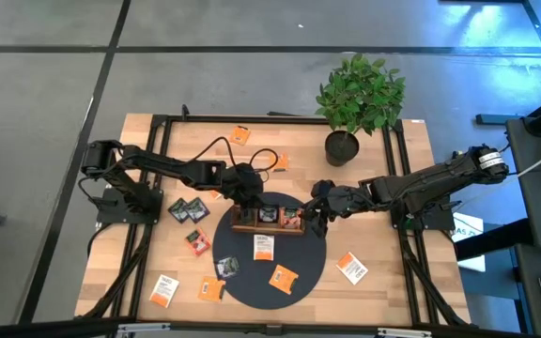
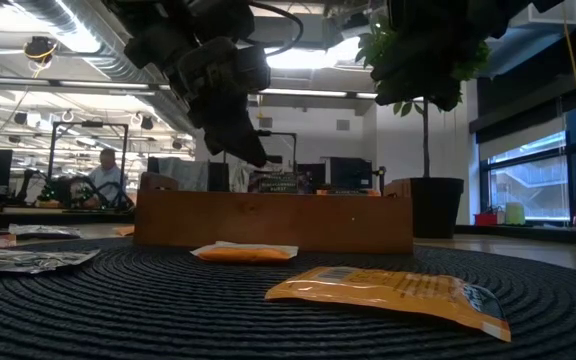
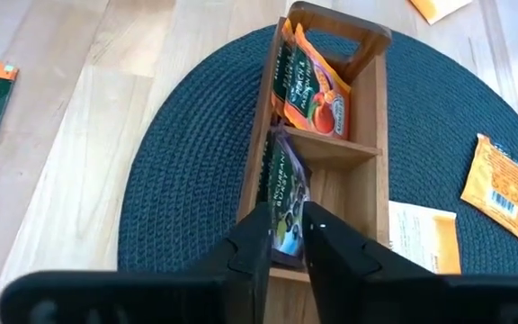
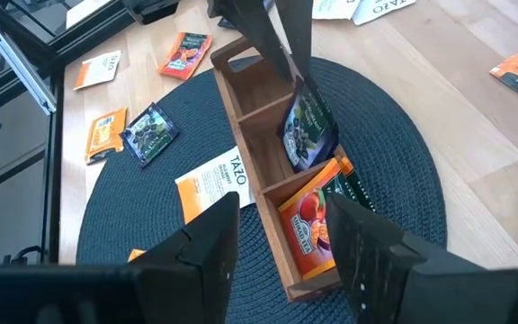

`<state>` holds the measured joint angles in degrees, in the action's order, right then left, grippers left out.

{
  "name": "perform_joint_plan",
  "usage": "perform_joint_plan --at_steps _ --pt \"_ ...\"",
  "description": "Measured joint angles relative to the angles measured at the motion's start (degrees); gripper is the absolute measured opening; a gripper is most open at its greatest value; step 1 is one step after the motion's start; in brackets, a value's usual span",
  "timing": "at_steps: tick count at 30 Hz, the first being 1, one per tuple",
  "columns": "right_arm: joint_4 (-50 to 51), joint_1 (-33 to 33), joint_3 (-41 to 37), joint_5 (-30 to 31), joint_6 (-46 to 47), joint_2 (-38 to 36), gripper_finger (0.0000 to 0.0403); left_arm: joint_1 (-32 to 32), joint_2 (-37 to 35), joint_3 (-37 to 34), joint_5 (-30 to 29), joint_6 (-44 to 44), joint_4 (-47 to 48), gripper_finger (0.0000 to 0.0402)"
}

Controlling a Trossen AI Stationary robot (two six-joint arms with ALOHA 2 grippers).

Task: Pick & Place Tea
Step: Put the white tea bag into the left section of the wooden organizer

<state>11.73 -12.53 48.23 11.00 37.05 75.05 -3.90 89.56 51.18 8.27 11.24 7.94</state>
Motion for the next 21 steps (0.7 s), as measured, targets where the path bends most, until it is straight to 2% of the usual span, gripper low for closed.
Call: perform_joint_plan --at_steps 11,21 --pt "0.09 -0.02 0.0 -0.13 0.01 0.0 0.0169 -0.4 -5.5 2.42 0.44 3.0 -0.52 0.0074" --pt "-0.23 -0.02 0.0 -0.11 -0.01 -0.02 0.0169 10.28 -6.1 3.41 -0.16 6.44 -1.95 0.0073"
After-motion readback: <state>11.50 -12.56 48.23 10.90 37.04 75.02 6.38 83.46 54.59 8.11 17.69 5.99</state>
